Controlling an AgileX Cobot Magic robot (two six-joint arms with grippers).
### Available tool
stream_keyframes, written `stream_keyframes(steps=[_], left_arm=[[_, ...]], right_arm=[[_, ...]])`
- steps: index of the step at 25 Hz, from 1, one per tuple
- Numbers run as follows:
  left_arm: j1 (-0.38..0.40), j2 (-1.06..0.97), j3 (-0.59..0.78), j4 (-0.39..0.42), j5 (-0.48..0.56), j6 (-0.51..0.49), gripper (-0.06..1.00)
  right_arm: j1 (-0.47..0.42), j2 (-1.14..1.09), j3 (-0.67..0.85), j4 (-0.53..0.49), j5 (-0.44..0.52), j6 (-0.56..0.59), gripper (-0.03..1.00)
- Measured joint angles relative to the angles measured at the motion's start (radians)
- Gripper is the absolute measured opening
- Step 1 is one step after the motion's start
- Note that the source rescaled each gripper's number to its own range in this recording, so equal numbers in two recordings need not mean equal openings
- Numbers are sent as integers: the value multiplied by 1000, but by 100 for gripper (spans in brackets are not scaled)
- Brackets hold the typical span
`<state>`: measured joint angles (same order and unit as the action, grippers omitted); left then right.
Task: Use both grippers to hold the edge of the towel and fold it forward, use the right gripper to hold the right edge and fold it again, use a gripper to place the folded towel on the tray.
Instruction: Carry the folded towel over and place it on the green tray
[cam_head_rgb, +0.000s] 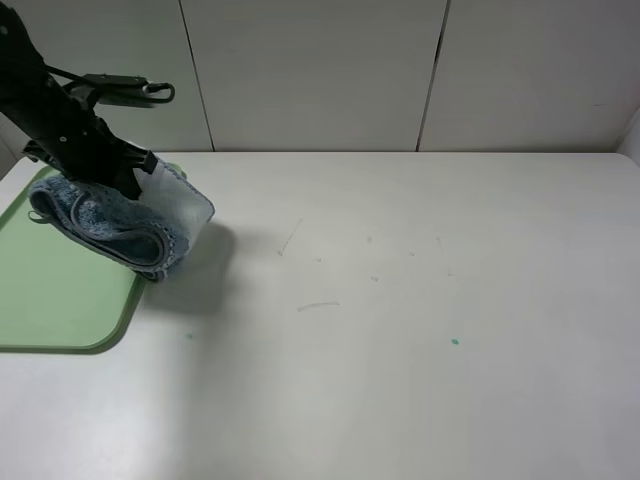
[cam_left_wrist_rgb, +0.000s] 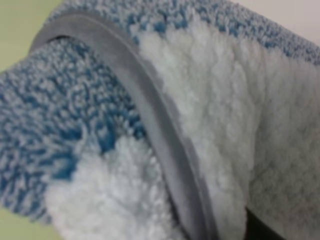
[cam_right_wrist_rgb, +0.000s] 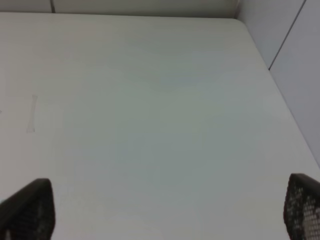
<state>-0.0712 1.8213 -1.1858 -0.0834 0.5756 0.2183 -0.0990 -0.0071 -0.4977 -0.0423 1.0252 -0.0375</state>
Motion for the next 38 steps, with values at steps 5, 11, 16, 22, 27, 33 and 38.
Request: stream_keyframes(steps=[5, 11, 16, 22, 27, 33, 38], left_arm=[[81, 14, 1, 2, -93, 37, 22], [138, 53, 3, 1, -164, 78, 22], [181, 58, 3, 1, -173, 96, 22], [213, 58, 4, 4, -195, 123, 27], [237, 58, 4, 4, -195, 124, 85], [247, 58, 4, 4, -166, 124, 99], [247, 41, 5, 4, -132, 125, 100]], right_arm=[[0, 0, 0, 0, 0, 0, 100], [0, 0, 0, 0, 0, 0, 100], [0, 0, 0, 0, 0, 0, 100], [0, 0, 0, 0, 0, 0, 100], [0, 0, 0, 0, 0, 0, 100], [0, 0, 0, 0, 0, 0, 100], [0, 0, 0, 0, 0, 0, 100]])
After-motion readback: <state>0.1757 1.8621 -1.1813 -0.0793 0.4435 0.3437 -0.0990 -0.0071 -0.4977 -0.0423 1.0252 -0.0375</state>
